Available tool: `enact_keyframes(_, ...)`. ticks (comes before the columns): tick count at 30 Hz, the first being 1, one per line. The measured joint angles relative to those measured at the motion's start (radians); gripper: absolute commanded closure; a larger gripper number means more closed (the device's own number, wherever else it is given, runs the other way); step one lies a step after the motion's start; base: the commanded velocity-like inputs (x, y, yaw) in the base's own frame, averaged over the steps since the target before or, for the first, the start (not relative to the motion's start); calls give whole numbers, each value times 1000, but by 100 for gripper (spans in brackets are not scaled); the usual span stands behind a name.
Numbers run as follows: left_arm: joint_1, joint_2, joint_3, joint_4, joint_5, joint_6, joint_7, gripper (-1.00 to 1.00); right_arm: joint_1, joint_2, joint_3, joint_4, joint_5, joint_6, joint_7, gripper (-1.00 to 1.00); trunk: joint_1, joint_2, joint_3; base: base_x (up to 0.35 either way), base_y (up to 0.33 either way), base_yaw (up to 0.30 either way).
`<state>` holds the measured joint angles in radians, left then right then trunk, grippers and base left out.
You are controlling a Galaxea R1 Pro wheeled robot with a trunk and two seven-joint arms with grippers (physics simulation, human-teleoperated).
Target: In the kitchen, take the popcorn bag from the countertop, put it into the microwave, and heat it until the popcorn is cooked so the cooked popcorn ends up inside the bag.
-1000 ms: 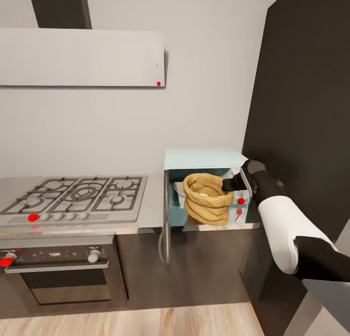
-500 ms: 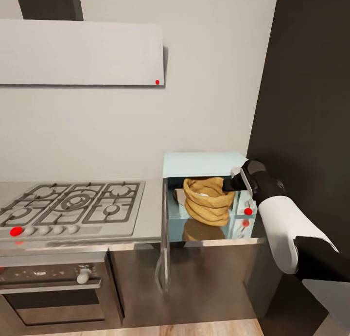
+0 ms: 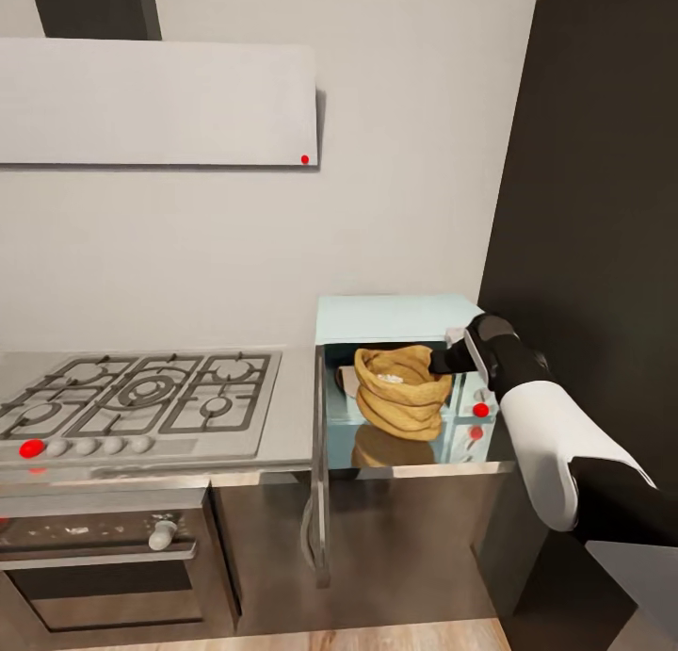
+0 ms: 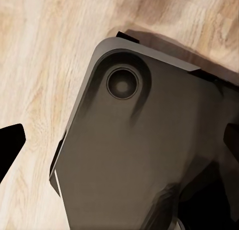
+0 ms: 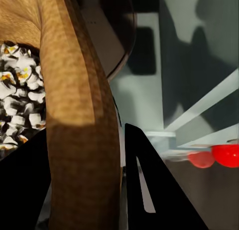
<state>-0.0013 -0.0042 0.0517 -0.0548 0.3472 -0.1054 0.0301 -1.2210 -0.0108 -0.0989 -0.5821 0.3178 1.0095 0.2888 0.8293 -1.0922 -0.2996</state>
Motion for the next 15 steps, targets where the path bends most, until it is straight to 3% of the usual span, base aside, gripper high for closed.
enact_keyframes(5, 0, 0, 0, -3, 0, 0, 0, -100, 0, -3, 0, 2, -9, 0, 0, 100, 0, 0, 0, 4, 0, 0)
enact_keyframes(10, 0, 1, -1, -3, 0, 0, 0, -100, 0, -4, 1, 3, -20, 3, 1, 100, 0, 0, 0, 174, 0, 0)
enact_keyframes(15, 0, 0, -1, -3, 0, 0, 0, -100, 0, 0, -1, 3, -17, 7, 1, 100, 0, 0, 0, 33, 0, 0)
